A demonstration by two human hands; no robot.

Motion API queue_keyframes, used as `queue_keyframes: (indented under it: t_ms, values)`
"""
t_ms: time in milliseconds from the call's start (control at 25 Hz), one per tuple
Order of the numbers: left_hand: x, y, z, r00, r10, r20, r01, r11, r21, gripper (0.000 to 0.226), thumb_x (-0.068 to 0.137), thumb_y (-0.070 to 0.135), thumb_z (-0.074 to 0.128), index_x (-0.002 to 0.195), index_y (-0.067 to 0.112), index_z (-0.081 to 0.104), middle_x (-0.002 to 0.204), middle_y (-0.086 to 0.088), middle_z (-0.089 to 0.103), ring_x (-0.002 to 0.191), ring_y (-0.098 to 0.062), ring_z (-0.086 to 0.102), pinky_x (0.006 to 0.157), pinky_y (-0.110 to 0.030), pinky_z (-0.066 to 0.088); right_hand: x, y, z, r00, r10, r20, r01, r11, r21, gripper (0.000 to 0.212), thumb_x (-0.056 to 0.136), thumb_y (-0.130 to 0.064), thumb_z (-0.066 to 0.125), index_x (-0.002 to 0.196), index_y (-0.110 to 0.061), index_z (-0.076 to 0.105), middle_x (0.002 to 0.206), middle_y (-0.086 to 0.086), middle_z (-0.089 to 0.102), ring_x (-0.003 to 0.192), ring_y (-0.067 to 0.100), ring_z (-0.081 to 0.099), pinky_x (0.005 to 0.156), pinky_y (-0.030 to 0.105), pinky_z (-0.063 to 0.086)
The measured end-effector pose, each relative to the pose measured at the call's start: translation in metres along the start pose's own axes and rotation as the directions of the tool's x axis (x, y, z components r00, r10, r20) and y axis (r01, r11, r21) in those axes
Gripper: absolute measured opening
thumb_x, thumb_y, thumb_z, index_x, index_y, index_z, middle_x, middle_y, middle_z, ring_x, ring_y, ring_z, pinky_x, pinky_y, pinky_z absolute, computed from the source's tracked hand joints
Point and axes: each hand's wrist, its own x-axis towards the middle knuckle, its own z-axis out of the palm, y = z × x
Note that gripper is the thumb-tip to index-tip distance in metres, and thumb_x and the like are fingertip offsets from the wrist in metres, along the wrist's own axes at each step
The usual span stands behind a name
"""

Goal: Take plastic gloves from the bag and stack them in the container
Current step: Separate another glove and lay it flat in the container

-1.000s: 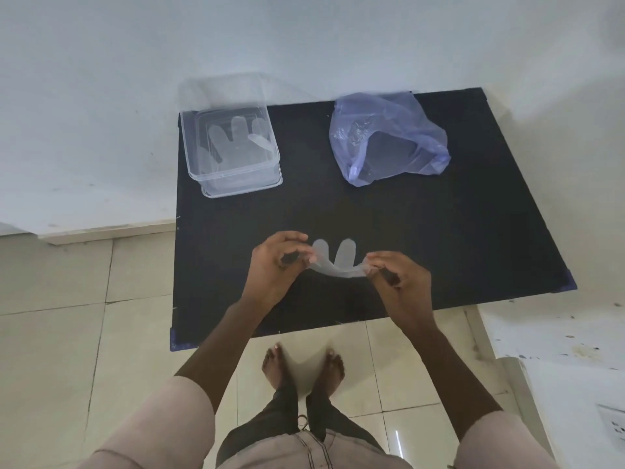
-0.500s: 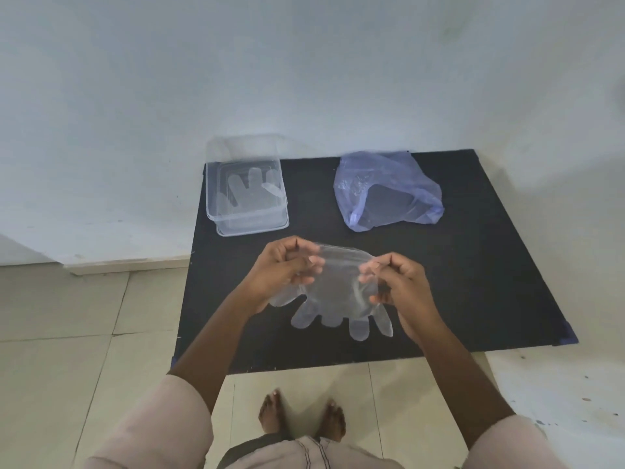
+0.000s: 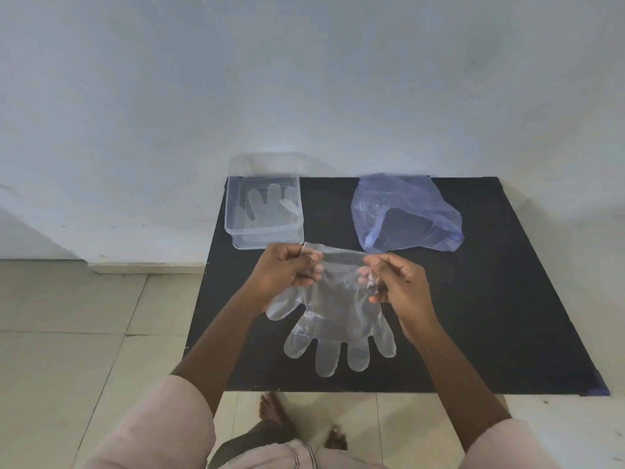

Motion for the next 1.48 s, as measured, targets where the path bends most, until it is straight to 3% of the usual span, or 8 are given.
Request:
queue_keyframes:
  t_ms: [320, 480, 680, 760, 920, 1200, 1360, 1480]
  values:
    - [0.042, 0.004, -0.054, 0.997, -0.079, -0.024, 0.074, 0.987, -0.145, 0.024, 0.096, 0.018, 0.059, 0.104, 0.001, 0.073, 0.088, -0.016, 0.073, 0.07, -0.018, 0.07, 0.074, -0.03, 0.059, 0.051, -0.015, 0.064, 0.985, 0.168, 0.039, -0.168, 0.986, -0.005, 0.019, 0.097, -0.015, 0.053, 0.089, -0.007, 0.069, 0.095, 0.016, 0.075, 0.083, 0.023, 0.073, 0.056, 0.025, 0.056]
    - [0.076, 0.014, -0.091, 0.991, -0.13, -0.04, 0.119, 0.972, -0.202, 0.024, 0.096, 0.012, 0.057, 0.103, -0.008, 0.069, 0.099, -0.029, 0.072, 0.084, -0.03, 0.072, 0.074, -0.031, 0.06, 0.089, -0.039, 0.104, 0.968, 0.241, 0.072, -0.241, 0.97, -0.011, 0.021, 0.098, -0.013, 0.049, 0.082, -0.009, 0.061, 0.102, 0.024, 0.068, 0.091, 0.034, 0.068, 0.062, 0.031, 0.058]
    - [0.139, 0.053, -0.137, 0.983, -0.141, -0.12, 0.117, 0.975, -0.191, 0.017, 0.093, 0.008, 0.055, 0.094, 0.0, 0.07, 0.092, -0.019, 0.074, 0.082, -0.027, 0.074, 0.071, -0.03, 0.061, 0.168, -0.073, 0.153, 0.964, 0.232, 0.126, -0.229, 0.973, -0.043, 0.026, 0.099, -0.011, 0.046, 0.075, -0.01, 0.057, 0.086, 0.016, 0.07, 0.08, 0.026, 0.07, 0.082, 0.039, 0.059]
    - [0.164, 0.079, -0.153, 0.97, -0.138, -0.199, 0.095, 0.973, -0.212, 0.015, 0.092, 0.009, 0.056, 0.088, 0.002, 0.07, 0.089, -0.016, 0.072, 0.078, -0.024, 0.072, 0.072, -0.031, 0.06, 0.206, -0.091, 0.174, 0.969, 0.211, 0.133, -0.205, 0.977, -0.052, 0.026, 0.097, -0.009, 0.046, 0.073, -0.01, 0.056, 0.082, 0.014, 0.07, 0.076, 0.025, 0.07, 0.077, 0.037, 0.059]
    - [0.214, 0.129, -0.183, 0.955, -0.054, -0.292, -0.001, 0.983, -0.184, 0.013, 0.088, 0.012, 0.061, 0.091, 0.003, 0.071, 0.093, -0.016, 0.073, 0.086, -0.027, 0.072, 0.082, -0.034, 0.059, 0.276, -0.127, 0.211, 0.989, 0.105, 0.106, -0.1, 0.994, -0.047, 0.022, 0.088, -0.005, 0.045, 0.07, -0.01, 0.057, 0.081, 0.018, 0.07, 0.065, 0.023, 0.069, 0.059, 0.025, 0.056]
    - [0.261, 0.184, -0.21, 0.898, 0.166, -0.407, -0.243, 0.959, -0.147, 0.016, 0.088, 0.008, 0.058, 0.084, 0.007, 0.073, 0.09, -0.014, 0.073, 0.083, -0.025, 0.07, 0.088, -0.039, 0.056, 0.343, -0.173, 0.246, 0.985, -0.158, 0.067, 0.159, 0.987, -0.012, 0.022, 0.086, -0.007, 0.045, 0.07, -0.016, 0.059, 0.081, 0.012, 0.074, 0.072, 0.023, 0.072, 0.067, 0.031, 0.057]
    - [0.245, 0.181, -0.21, 0.822, 0.396, -0.409, -0.477, 0.871, -0.117, 0.019, 0.093, 0.007, 0.056, 0.09, 0.009, 0.075, 0.088, -0.011, 0.075, 0.087, -0.022, 0.072, 0.087, -0.037, 0.056, 0.326, -0.17, 0.238, 0.838, -0.546, 0.028, 0.546, 0.837, -0.016, 0.022, 0.094, -0.012, 0.046, 0.075, -0.016, 0.055, 0.085, 0.023, 0.069, 0.085, 0.035, 0.07, 0.076, 0.044, 0.058]
    - [0.236, 0.16, -0.208, 0.837, 0.392, -0.382, -0.468, 0.874, -0.128, 0.018, 0.094, 0.012, 0.059, 0.089, 0.012, 0.077, 0.086, -0.008, 0.077, 0.09, -0.024, 0.073, 0.087, -0.038, 0.058, 0.315, -0.145, 0.23, 0.83, -0.551, 0.084, 0.556, 0.83, -0.049, 0.021, 0.097, -0.015, 0.047, 0.078, -0.013, 0.055, 0.085, 0.023, 0.068, 0.086, 0.038, 0.068, 0.078, 0.05, 0.055]
